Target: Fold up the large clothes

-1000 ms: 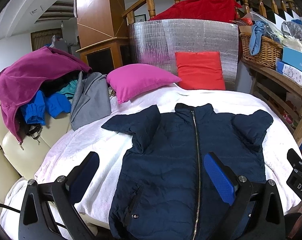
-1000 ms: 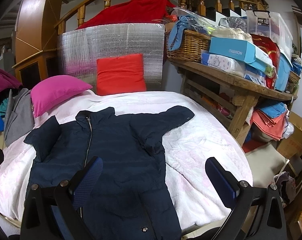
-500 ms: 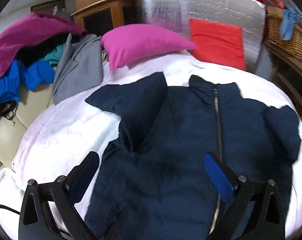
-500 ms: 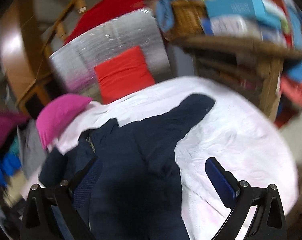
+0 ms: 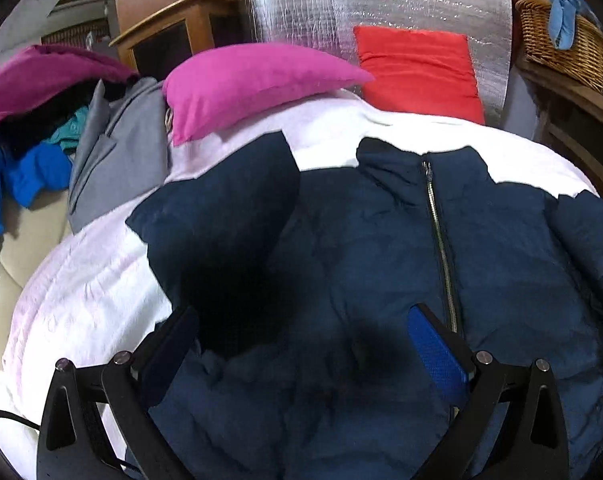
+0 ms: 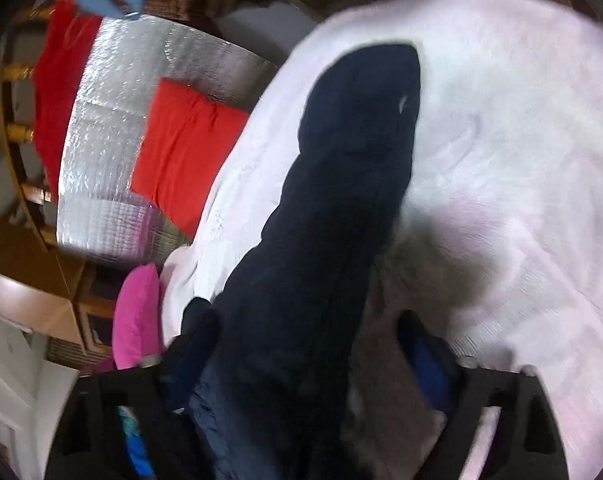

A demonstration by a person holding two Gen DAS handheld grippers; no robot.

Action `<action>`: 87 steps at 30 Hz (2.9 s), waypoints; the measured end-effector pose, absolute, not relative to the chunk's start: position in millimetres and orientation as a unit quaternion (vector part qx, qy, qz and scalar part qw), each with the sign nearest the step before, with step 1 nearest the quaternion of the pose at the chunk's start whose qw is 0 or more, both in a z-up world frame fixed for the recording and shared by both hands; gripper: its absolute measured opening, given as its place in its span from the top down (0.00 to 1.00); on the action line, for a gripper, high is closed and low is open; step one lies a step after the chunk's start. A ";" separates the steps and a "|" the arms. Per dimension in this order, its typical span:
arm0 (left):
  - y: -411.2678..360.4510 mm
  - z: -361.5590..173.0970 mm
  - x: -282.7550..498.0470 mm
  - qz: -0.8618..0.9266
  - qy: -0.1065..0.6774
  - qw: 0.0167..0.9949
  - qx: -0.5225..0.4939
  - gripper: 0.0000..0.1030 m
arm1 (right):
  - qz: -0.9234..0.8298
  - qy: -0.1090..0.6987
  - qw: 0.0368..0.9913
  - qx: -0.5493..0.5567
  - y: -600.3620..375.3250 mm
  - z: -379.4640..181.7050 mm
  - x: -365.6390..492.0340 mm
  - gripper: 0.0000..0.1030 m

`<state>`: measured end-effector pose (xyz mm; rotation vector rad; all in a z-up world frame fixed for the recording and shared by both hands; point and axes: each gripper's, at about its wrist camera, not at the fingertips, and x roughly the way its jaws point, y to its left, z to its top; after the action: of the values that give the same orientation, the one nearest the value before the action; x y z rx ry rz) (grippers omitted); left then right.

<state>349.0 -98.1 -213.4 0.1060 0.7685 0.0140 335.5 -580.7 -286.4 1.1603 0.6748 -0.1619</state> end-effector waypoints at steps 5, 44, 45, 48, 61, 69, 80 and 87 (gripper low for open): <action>-89.9 -204.0 352.0 0.005 0.364 0.931 0.032 0.00 | -0.087 0.320 0.808 0.487 -565.7 -273.8 357.3 0.62; -172.3 -171.6 329.9 -0.122 0.364 0.923 0.025 0.00 | -0.011 0.299 0.832 0.467 -501.9 -218.8 245.7 0.26; -186.9 -170.4 332.9 -0.136 0.372 0.918 0.028 0.00 | -0.025 0.311 0.820 0.479 -509.2 -227.7 247.8 0.33; -236.3 -167.4 335.1 -0.158 0.373 0.912 0.062 0.00 | -0.014 0.322 0.778 0.539 -525.9 -250.6 255.0 0.37; -348.7 -202.3 343.7 -0.158 0.341 0.871 0.315 0.02 | -0.015 0.332 0.718 0.612 -558.2 -279.5 272.1 0.37; -333.2 -217.7 366.9 -0.171 0.400 0.857 0.276 0.78 | 0.003 0.344 0.706 0.618 -556.5 -288.2 274.8 0.37; -218.2 -188.8 360.6 -0.191 0.407 0.892 0.049 0.84 | -0.003 0.386 0.721 0.575 -530.2 -294.2 296.7 0.37; -130.7 -230.5 359.7 -0.171 0.447 0.871 -0.111 0.45 | -0.022 0.412 0.743 0.528 -506.1 -299.8 315.1 0.37</action>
<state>359.7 -130.7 -230.5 -0.2313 0.9354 -0.3566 315.1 -506.1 -299.8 1.1561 0.9023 -0.0478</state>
